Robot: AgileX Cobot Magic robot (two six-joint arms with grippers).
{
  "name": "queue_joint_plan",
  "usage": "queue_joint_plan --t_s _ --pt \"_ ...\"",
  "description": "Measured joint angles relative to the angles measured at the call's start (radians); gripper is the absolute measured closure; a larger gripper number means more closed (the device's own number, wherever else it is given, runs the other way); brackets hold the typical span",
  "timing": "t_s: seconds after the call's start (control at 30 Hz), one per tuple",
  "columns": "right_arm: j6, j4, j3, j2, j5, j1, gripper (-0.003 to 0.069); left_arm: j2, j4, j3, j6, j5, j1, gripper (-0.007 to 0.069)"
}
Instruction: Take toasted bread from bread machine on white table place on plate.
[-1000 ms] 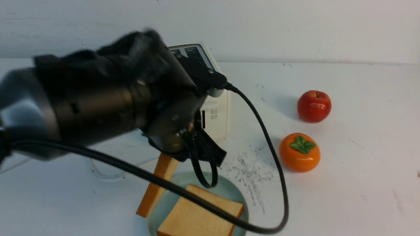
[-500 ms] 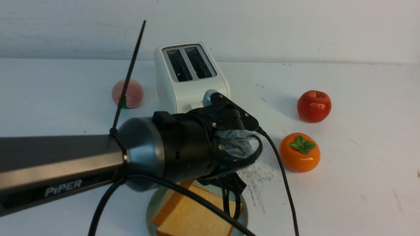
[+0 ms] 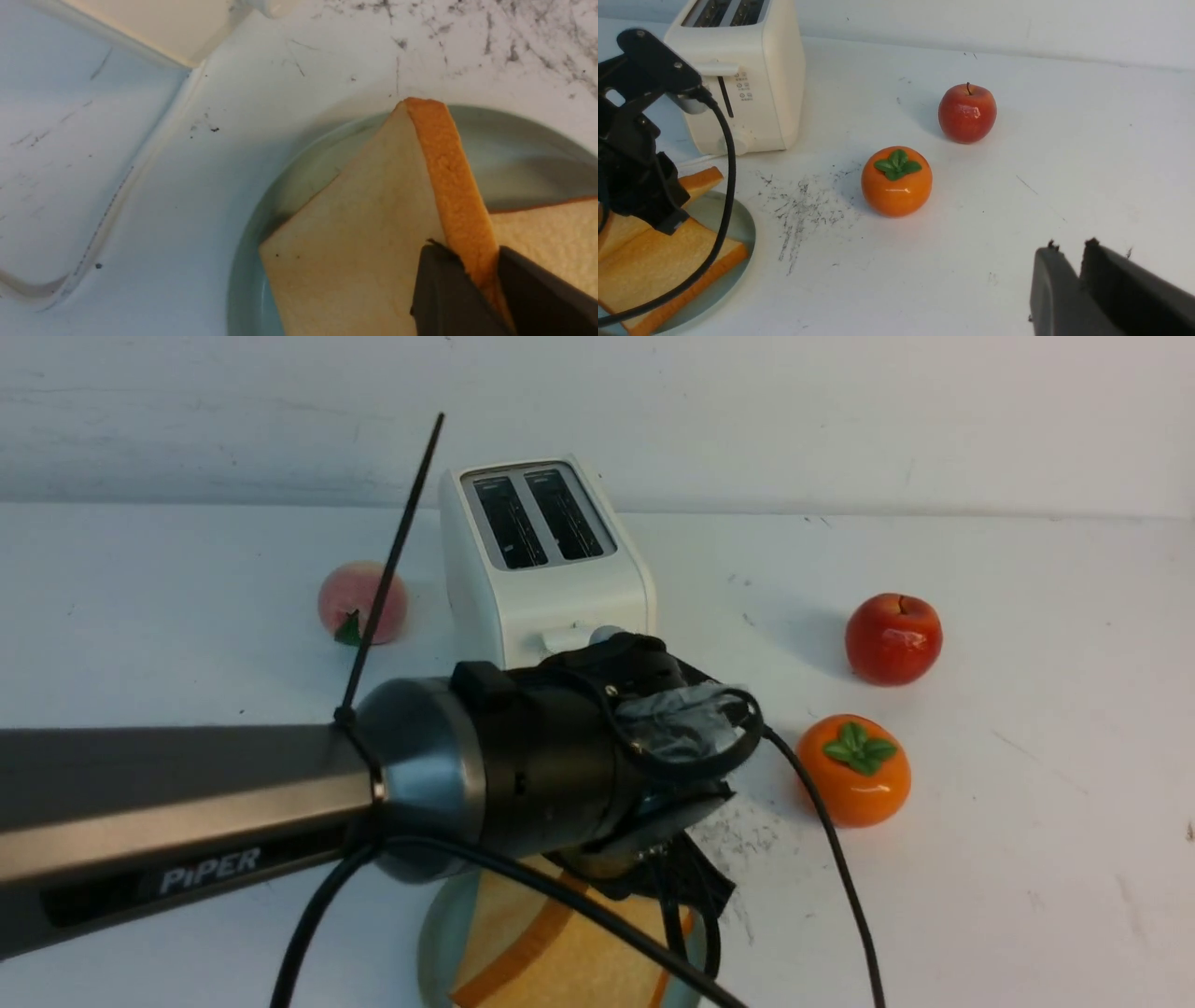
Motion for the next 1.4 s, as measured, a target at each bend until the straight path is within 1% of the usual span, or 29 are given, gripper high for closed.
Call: queue_joint_plan --t_s 0.07,0.13,0.2,0.23,0.33,0.4,0.43,0.47,0.5,0.53,0.63,0.7,0.77,0.8,0.87,0.93,1.03,1.07,1.1,1.17,1.3,1.4 --pt "0.0 0.0 0.0 0.0 0.002 0.0 0.0563 0.006 -0.009 0.0 0.0 -0.003 0.0 0.0475" --pt "0.0 0.0 0.0 0.0 0.003 0.0 0.0562 0.008 -0.023 0.0 0.0 -0.004 0.0 0.0412" --pt "0.0 0.0 0.0 0.0 0.006 0.0 0.0563 0.009 -0.042 0.0 0.0 0.0 0.0 0.0332" --pt "0.0 0.0 0.0 0.0 0.006 0.0 0.0563 0.01 -0.044 0.0 0.0 0.001 0.0 0.0315" --pt "0.0 0.0 0.0 0.0 0.007 0.0 0.056 0.016 -0.083 -0.025 0.0 0.041 0.0 0.0178" --pt "0.0 0.0 0.0 0.0 0.007 0.0 0.0559 0.017 -0.095 -0.044 -0.001 0.059 0.0 0.0135" --pt "0.0 0.0 0.0 0.0 0.007 0.0 0.0557 0.017 -0.11 -0.082 -0.001 0.088 0.0 0.0082" --pt "0.0 0.0 0.0 0.0 0.007 0.0 0.0557 0.017 -0.113 -0.087 -0.001 0.092 0.0 0.0077" --pt "0.0 0.0 0.0 0.0 0.007 0.0 0.0554 0.017 -0.122 -0.124 -0.001 0.121 0.0 0.0045" --pt "0.0 0.0 0.0 0.0 0.007 0.0 0.0553 0.017 -0.126 -0.153 -0.001 0.143 0.0 0.0033" --pt "0.0 0.0 0.0 0.0 0.008 0.0 0.0552 0.017 -0.129 -0.234 -0.001 0.205 0.0 0.0027" --pt "0.0 0.0 0.0 0.0 0.01 0.0 0.0552 0.017 -0.132 -0.28 -0.001 0.241 0.0 0.0035" --pt "0.0 0.001 0.0 0.0 0.017 0.0 0.0552 0.017 -0.14 -0.345 0.008 0.29 0.0 0.0071" --pt "0.0 0.005 -0.001 0.0 0.026 0.0 0.0553 0.017 -0.148 -0.365 0.012 0.304 0.0 0.009" --pt "0.0 0.029 -0.009 0.0 0.067 0.0 0.0559 0.017 -0.165 -0.405 0.028 0.328 0.0 0.0156" --pt "0.0 0.08 -0.033 0.0 0.149 0.0 0.0576 0.017 -0.193 -0.441 0.061 0.353 0.0 0.0251" --pt "0.0 0.155 -0.058 0.0 0.282 0.0 0.0617 0.017 -0.234 -0.462 0.115 0.374 0.0 0.0433" --pt "0.0 0.177 -0.059 0.0 0.319 0.0 0.0634 0.017 -0.244 -0.464 0.127 0.376 0.0 0.0471" --pt "0.0 0.203 -0.059 0.0 0.359 0.0 0.0655 0.017 -0.263 -0.465 0.152 0.379 0.0 0.0533" --pt "0.0 0.248 -0.049 0.0 0.408 0.0 0.0676 0.017 -0.291 -0.466 0.189 0.38 0.0 0.063" --pt "-0.002 0.268 0.006 0.0 0.353 0.0 0.0678 0.017 -0.317 -0.466 0.22 0.38 0.0 0.0638" --pt "-0.002 0.259 0.126 0.0 0.111 0.0 0.0677 0.017 -0.325 -0.466 0.224 0.379 0.0 0.0638"
